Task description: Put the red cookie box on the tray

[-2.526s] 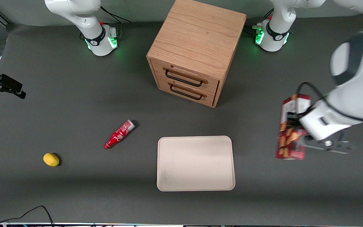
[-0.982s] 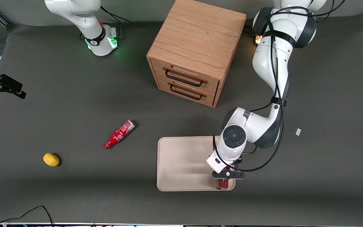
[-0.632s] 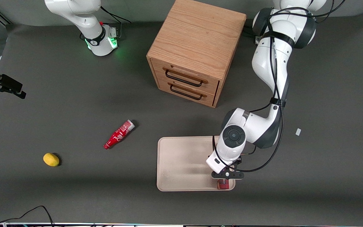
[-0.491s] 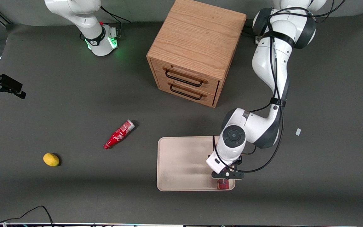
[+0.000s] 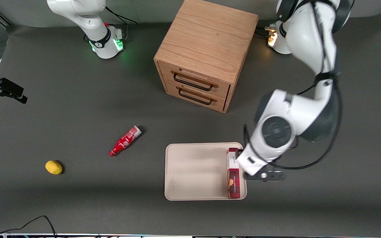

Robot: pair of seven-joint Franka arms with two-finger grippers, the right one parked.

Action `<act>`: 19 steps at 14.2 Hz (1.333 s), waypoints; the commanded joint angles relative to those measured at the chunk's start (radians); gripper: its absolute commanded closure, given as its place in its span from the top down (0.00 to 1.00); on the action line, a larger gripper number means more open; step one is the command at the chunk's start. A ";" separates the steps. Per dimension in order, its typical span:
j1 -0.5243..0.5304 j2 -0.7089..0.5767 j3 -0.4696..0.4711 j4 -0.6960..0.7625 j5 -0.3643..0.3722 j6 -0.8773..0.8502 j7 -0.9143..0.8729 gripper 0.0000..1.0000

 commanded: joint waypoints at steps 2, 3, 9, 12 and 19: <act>0.103 -0.381 0.000 -0.424 -0.040 0.033 0.173 1.00; 0.129 -0.473 0.003 -0.543 -0.040 0.073 0.230 1.00; 0.149 -0.759 0.167 -0.861 0.007 0.095 0.419 1.00; 0.204 -0.741 0.174 -0.771 0.079 0.035 0.494 1.00; 0.350 -0.716 0.009 -0.711 0.073 -0.022 0.505 1.00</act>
